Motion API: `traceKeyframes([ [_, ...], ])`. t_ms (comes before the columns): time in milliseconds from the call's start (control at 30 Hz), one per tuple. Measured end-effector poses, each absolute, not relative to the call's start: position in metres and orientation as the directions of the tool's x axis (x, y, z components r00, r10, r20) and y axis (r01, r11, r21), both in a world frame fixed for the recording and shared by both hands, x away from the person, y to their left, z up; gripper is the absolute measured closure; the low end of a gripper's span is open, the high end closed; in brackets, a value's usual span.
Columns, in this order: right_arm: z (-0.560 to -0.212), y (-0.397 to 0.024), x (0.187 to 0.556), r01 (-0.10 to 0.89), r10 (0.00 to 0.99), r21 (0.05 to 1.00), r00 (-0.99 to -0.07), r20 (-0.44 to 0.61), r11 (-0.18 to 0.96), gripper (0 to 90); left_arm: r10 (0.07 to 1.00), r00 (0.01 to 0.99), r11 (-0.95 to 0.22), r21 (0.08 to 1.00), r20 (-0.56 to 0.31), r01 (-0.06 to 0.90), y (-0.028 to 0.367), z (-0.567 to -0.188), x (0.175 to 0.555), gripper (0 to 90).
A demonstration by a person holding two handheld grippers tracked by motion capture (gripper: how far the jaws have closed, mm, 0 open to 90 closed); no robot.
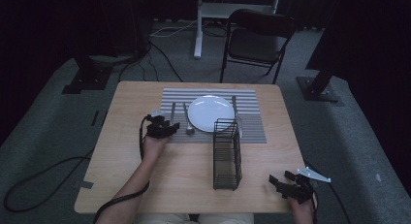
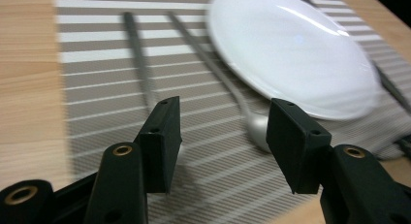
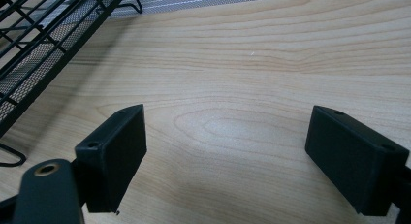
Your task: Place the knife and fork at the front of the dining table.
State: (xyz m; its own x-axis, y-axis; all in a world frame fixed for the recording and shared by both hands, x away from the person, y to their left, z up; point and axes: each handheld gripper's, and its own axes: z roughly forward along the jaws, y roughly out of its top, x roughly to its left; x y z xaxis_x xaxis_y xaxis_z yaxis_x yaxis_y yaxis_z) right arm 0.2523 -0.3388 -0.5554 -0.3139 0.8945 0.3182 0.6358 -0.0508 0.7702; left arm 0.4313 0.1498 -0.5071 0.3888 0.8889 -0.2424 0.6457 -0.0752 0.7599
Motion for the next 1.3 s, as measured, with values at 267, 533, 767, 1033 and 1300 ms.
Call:
traceKeyframes([
  [267, -0.555, -0.339, 0.252, 0.636, 0.894, 0.77, -0.315, 0.318, -0.05, 14.3, 0.869, 0.44, -0.138, 0.744, -0.226, 0.654, 0.117, -0.515, 0.419, 44.7],
  [533, -0.555, -0.338, 0.252, 0.634, 0.894, 0.772, -0.317, 0.317, -0.049, 14.3, 0.879, 0.432, -0.166, 0.72, -0.202, 0.674, 0.099, -0.53, 0.427, 44.7],
  [767, -0.555, -0.339, 0.251, 0.631, 0.892, 0.774, -0.318, 0.321, -0.054, 14.3, 0.904, 0.394, -0.168, 0.713, -0.163, 0.681, 0.096, -0.538, 0.432, 45.0],
  [1033, -0.555, -0.339, 0.251, 0.631, 0.893, 0.774, -0.318, 0.318, -0.051, 14.3, 0.917, 0.365, -0.145, 0.719, -0.16, 0.679, 0.11, -0.535, 0.428, 44.8],
  [1300, -0.555, -0.339, 0.251, 0.631, 0.894, 0.774, -0.317, 0.317, -0.05, 14.3, 0.92, 0.363, -0.15, 0.723, -0.148, 0.674, 0.116, -0.532, 0.422, 44.9],
])
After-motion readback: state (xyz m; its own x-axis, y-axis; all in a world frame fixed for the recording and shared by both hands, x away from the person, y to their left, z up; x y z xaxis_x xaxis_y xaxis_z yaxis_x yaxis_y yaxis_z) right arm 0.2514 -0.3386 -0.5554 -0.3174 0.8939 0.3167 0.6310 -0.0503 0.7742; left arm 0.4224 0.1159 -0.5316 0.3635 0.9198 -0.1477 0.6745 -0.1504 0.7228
